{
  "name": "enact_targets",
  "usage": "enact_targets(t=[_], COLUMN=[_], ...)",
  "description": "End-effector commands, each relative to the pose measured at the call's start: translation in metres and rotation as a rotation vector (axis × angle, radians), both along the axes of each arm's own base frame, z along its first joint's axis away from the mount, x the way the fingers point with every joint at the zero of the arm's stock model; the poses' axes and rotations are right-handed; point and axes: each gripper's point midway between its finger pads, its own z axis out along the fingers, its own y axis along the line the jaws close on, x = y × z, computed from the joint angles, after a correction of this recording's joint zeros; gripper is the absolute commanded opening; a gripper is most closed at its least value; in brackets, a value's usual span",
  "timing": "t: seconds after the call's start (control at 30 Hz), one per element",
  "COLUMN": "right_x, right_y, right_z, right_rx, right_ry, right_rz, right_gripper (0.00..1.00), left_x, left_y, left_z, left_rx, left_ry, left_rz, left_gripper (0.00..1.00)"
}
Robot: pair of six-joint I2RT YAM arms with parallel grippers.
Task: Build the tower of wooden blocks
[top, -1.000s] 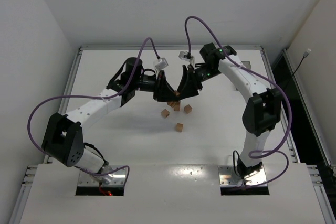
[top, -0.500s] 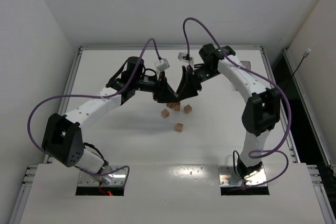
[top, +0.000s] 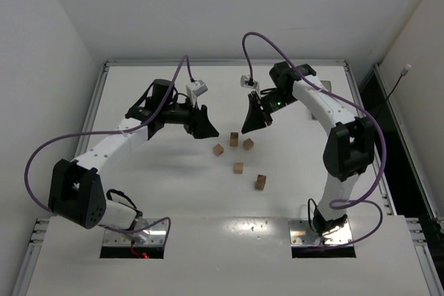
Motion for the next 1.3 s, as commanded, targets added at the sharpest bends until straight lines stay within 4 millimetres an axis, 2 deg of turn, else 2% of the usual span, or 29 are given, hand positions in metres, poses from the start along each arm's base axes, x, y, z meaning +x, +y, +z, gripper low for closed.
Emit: enact_targets(t=[0.0,0.03,0.07,0.13,0.17,0.2,0.23,0.27,0.3,0.33,0.37,0.43,0.47,0.5,0.53,0.63,0.73,0.87,0.9,0.93,1.03,1.2,1.27], right_x=[-0.004,-0.003,-0.010,-0.014,-0.006,-0.015,-0.020,-0.032,-0.037,-0.043,-0.053,-0.064,-0.072,-0.077,-0.077,-0.094,-0.090,-0.096,-0.103,-0.117,-0.138,-0.140,-0.139], right_y=[-0.009,-0.008,-0.016,-0.026,-0.035,-0.045,-0.049,-0.059,-0.064,-0.071,-0.079,-0.087,-0.095,-0.096,-0.102,-0.106,-0.107,-0.102,-0.099,-0.106,-0.117,-0.121,-0.115], right_z=[-0.002,-0.008,-0.022,-0.033,-0.044,-0.048,-0.052,-0.063,-0.066,-0.064,-0.072,-0.075,-0.075,-0.075,-0.075,-0.082,-0.081,-0.085,-0.092,-0.099,-0.111,-0.112,-0.117], right_rx=[-0.037,-0.065,-0.151,-0.231,-0.329,-0.370,-0.403,-0.464,-0.483,-0.515,-0.548,-0.591,-0.628,-0.646,-0.677,-0.710,-0.739,-0.773,-0.799,-0.846,-0.905,-0.932,-0.946], right_ry=[-0.097,-0.130,-0.155,-0.188,-0.235,-0.247,-0.261,-0.241,-0.243,-0.280,-0.257,-0.256,-0.270,-0.260,-0.269,-0.185,-0.211,-0.242,-0.234,-0.197,-0.197,-0.228,-0.247], right_rz=[0.005,0.007,0.004,-0.021,-0.068,-0.077,-0.072,-0.062,-0.064,-0.069,-0.076,-0.073,-0.076,-0.095,-0.131,-0.154,-0.184,-0.150,-0.122,-0.083,-0.010,-0.028,-0.012], right_gripper=[0.05,0.11,0.15,0.22,0.23,0.23,0.25,0.25,0.26,0.29,0.30,0.35,0.45,0.49,0.51,0.51,0.51,0.52,0.52,0.52,0.49,0.49,0.49], left_x=[0.017,0.016,0.018,0.026,0.026,0.032,0.037,0.037,0.039,0.038,0.039,0.037,0.039,0.042,0.042,0.046,0.048,0.050,0.049,0.048,0.046,0.044,0.043], left_y=[0.020,0.024,0.032,0.047,0.052,0.058,0.065,0.068,0.077,0.080,0.083,0.088,0.093,0.094,0.098,0.107,0.109,0.119,0.118,0.120,0.123,0.124,0.122], left_z=[0.003,0.000,-0.004,-0.012,-0.014,-0.016,-0.014,-0.017,-0.017,-0.018,-0.020,-0.021,-0.021,-0.016,-0.021,-0.020,-0.020,-0.018,-0.018,-0.017,-0.014,-0.015,-0.015], left_rx=[0.019,0.035,0.064,0.134,0.160,0.177,0.200,0.216,0.223,0.216,0.210,0.201,0.202,0.195,0.196,0.206,0.213,0.219,0.211,0.212,0.211,0.225,0.221], left_ry=[-0.022,-0.017,-0.026,-0.046,-0.052,-0.056,-0.079,-0.073,-0.077,-0.071,-0.061,-0.052,-0.060,-0.074,-0.053,-0.058,-0.055,-0.058,-0.045,-0.052,-0.059,-0.083,-0.081], left_rz=[0.122,0.141,0.161,0.227,0.247,0.281,0.325,0.340,0.371,0.387,0.402,0.432,0.452,0.472,0.490,0.535,0.557,0.617,0.625,0.633,0.631,0.614,0.606], left_gripper=[0.64,0.67,0.67,0.76,0.79,0.83,0.91,0.95,0.98,1.00,1.00,1.00,1.00,1.00,1.00,1.00,1.00,1.00,1.00,1.00,1.00,1.00,1.00])
